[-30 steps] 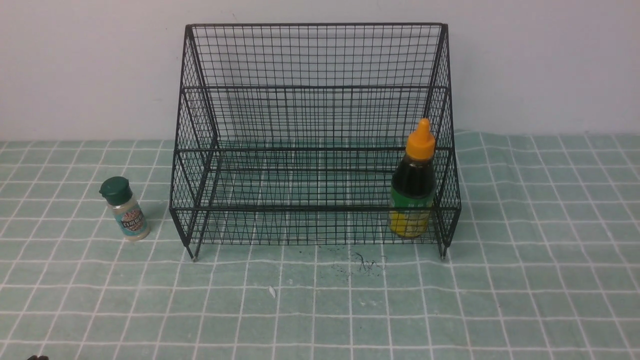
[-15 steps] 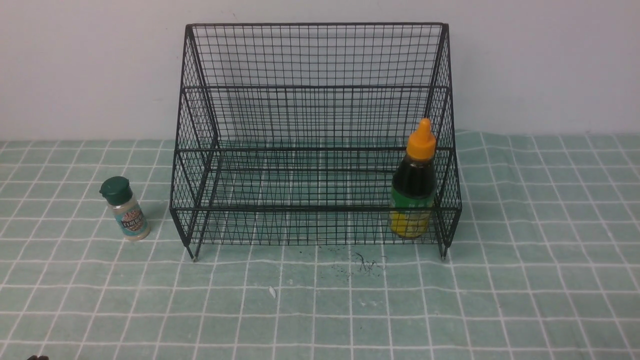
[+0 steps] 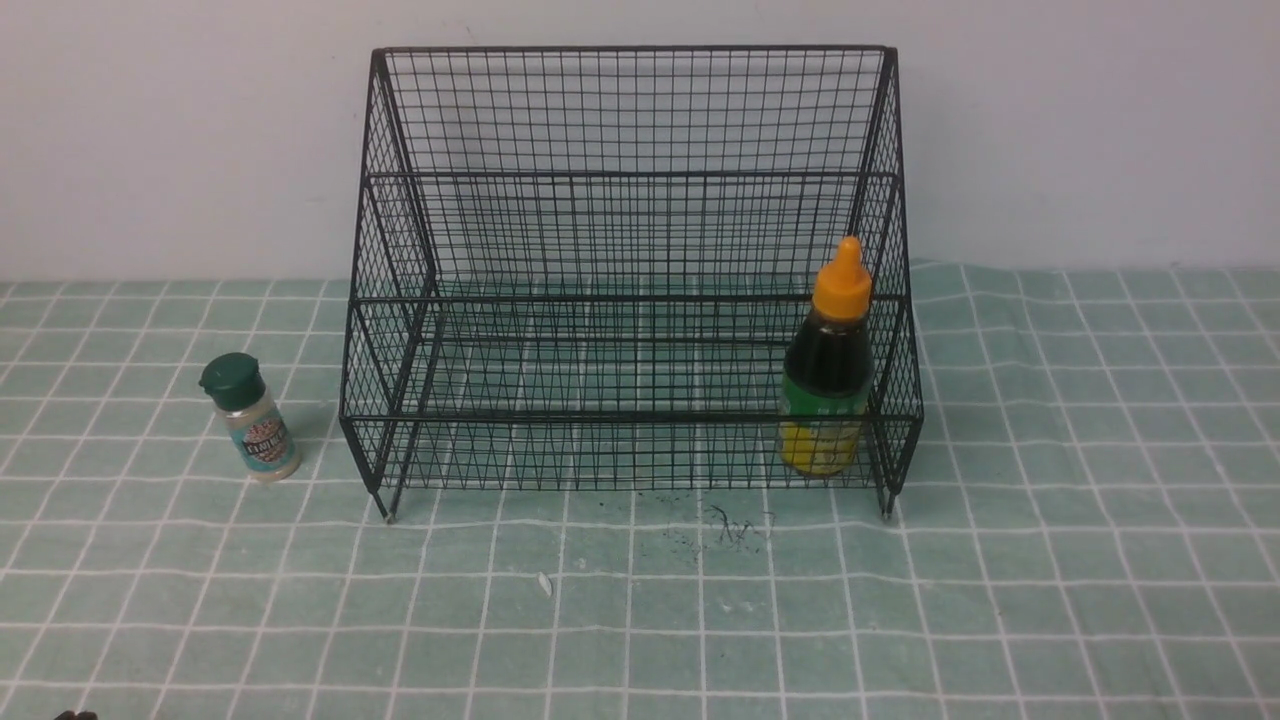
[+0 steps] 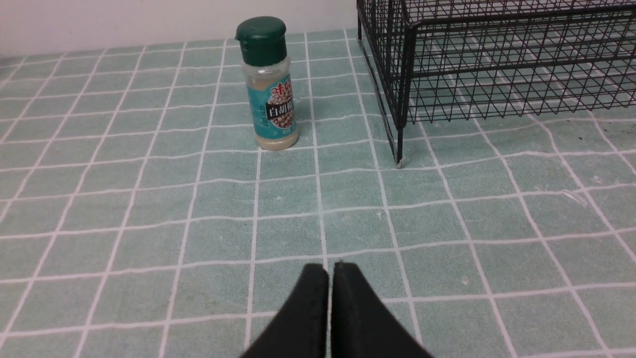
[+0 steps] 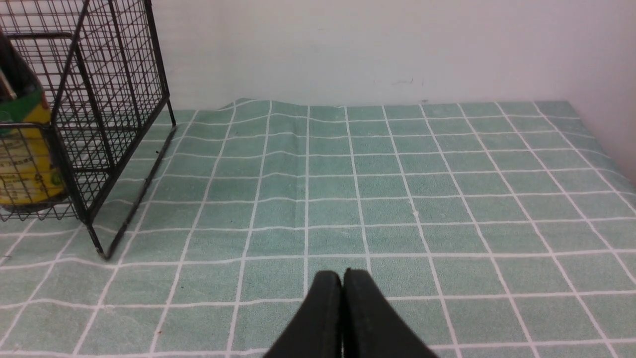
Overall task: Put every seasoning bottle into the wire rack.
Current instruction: Use the left arm to grab the condiment bottle closest to it
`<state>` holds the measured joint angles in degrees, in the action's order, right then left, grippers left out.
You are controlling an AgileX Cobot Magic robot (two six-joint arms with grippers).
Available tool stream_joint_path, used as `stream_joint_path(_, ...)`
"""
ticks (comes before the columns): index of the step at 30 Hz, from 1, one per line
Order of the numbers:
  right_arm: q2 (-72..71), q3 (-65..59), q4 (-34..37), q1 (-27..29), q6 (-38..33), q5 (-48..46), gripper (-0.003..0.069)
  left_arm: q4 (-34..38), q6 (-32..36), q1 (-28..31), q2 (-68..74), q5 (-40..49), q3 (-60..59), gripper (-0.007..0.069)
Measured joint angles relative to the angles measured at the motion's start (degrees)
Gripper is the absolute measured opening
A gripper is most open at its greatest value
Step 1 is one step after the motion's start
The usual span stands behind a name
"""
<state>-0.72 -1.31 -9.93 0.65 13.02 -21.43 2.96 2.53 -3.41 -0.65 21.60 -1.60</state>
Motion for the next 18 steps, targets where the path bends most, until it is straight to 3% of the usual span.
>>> stream_joint_path(18,0.0,0.0,0.0,0.0,0.0,0.0,-0.0011,-1.3,0.3,0.0,0.0,-1.3,-0.1,-0.0006)
